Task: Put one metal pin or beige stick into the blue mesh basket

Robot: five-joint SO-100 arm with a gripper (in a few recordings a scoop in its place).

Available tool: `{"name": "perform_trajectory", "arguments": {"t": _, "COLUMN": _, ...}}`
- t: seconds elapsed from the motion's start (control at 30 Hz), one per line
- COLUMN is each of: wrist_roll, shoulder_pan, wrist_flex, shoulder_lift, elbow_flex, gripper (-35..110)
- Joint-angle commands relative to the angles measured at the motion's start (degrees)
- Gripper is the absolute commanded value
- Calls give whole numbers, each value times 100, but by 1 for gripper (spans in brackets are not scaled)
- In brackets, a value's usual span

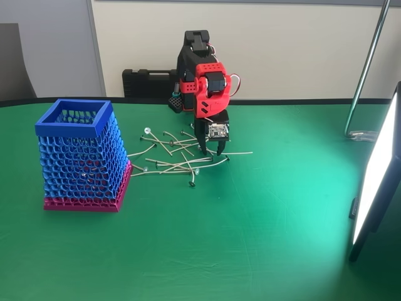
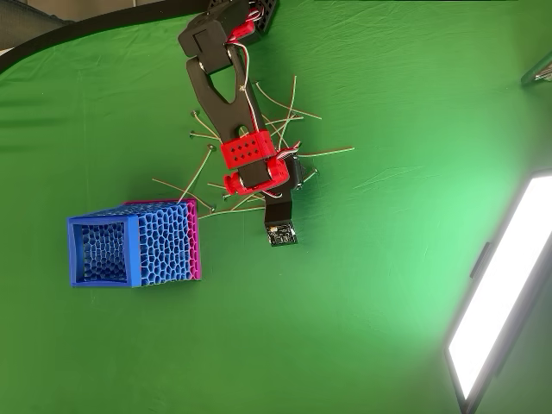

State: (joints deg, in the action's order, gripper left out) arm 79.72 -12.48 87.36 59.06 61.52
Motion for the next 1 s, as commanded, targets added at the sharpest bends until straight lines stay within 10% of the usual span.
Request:
{"name": "perform_trajectory", "arguments": {"t": 0.0, "wrist_roll": -9, "shoulder_pan": -26, "wrist_flex": -18, "shoulder_lift": 9, "elbow_flex": -211, "gripper": 20}}
{"name": "perform_trajectory", "arguments": {"t": 0.97, "wrist_roll": -44, "shoulder_pan": -44, "wrist_flex": -35, "shoulder_lift": -193, "elbow_flex": -413, "gripper": 17}}
